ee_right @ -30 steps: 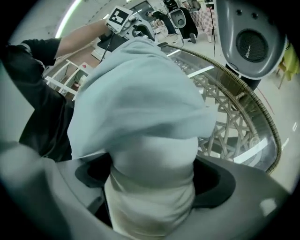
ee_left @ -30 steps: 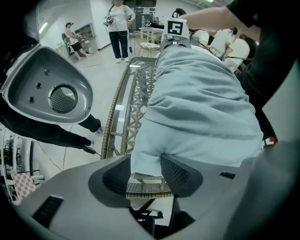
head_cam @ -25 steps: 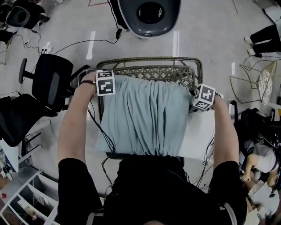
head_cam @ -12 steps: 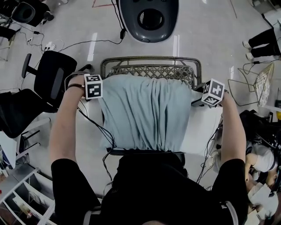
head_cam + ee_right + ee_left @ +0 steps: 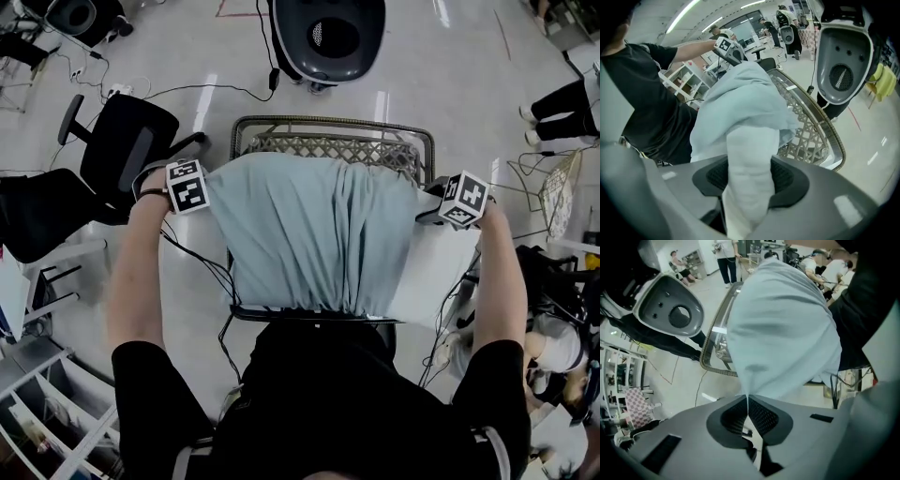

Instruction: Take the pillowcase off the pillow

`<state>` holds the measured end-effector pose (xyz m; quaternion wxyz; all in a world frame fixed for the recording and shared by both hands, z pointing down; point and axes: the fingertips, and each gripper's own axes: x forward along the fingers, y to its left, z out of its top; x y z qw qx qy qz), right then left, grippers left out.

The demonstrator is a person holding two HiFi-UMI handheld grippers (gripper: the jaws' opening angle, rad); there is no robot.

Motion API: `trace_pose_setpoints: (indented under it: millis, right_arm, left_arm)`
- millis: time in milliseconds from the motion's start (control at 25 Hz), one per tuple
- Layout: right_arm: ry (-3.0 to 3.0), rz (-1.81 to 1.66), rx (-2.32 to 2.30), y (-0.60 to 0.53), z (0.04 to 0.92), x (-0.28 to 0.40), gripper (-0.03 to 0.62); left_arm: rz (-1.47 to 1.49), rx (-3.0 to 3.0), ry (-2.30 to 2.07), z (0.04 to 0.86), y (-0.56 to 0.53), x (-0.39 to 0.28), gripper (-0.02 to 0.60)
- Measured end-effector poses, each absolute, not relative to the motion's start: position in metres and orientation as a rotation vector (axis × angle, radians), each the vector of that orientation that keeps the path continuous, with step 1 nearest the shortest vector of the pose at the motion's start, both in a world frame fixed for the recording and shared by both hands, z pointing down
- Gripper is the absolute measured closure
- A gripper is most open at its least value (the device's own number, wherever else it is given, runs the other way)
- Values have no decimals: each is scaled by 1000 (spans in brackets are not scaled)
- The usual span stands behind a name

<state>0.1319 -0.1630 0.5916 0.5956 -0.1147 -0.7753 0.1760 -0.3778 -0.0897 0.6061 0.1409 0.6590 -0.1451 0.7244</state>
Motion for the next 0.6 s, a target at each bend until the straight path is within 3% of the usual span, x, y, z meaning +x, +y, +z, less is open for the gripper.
trace_pose_setpoints:
  millis: [80,160,240,600]
  right_arm:
    - [-1800,359,-265,-161,588,128,362]
    - [-1805,321,-268,-159,583,125,361]
    - [-1817,287,-273,-156,574,121,361]
    - [-1841,192,-270,-145,544,112,362]
  left_arm:
    - [2014,1989,-503,599,-102,-357,567]
    - [1963,2079,-554,591,-119,-333,458]
    - [1965,2159,-554,585,-135,-312,415]
    - [2027,2350,-140,539,-148,-225,403]
